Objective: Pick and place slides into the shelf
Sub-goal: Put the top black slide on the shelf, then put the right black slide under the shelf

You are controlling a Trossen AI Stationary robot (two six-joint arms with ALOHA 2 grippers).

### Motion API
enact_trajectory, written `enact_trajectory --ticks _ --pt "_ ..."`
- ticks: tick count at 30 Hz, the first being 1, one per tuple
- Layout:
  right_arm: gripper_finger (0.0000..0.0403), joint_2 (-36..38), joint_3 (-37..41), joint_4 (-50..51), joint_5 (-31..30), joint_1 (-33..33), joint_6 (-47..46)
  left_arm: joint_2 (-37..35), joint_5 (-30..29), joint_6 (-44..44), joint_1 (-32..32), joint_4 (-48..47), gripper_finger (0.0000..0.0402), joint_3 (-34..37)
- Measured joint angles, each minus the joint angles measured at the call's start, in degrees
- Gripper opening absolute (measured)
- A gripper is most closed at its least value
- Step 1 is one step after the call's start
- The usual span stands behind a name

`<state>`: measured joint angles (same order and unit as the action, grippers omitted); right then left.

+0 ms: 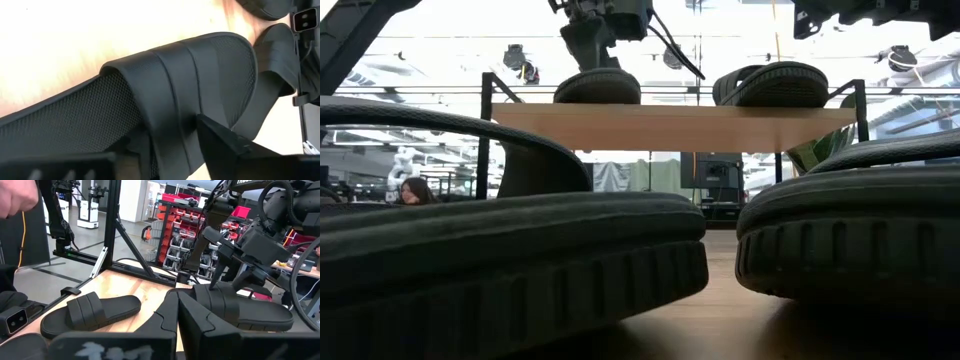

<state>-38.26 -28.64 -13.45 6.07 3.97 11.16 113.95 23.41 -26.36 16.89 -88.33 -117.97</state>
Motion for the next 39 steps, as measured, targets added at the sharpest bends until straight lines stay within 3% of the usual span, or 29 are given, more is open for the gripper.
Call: enact_trajectory --ticks 12,24,28,31,34,39 --pt "0.0 0.0 0.0 0.0 0.0 0.0 0.0 -0.3 -8.5 2.7 -1.5 1.5 0.0238 0.0" --pt "0.0 0.0 0.0 -0.1 0.0 0.0 -0.2 -4.6 -16.1 3.1 -2.9 1.4 0.0277 -0.4" --pt "0.0 0.0 0.0 -0.1 0.0 0.0 -0.2 -6.3 -23.4 3.1 -3.7 3.0 0.028 -0.4" --pt "0.0 0.0 0.0 -0.1 0.0 0.0 -0.1 -8.0 -31.8 5.1 -5.0 4.8 0.0272 -0.4" --pt "0.0 0.0 0.0 0.1 0.0 0.0 0.5 -9.9 -34.3 6.5 -6.7 4.7 0.0243 -0.4" --pt "0.0 0.0 0.0 0.3 0.0 0.0 0.5 -15.8 -36.0 6.9 -10.2 11.7 0.0138 5.1"
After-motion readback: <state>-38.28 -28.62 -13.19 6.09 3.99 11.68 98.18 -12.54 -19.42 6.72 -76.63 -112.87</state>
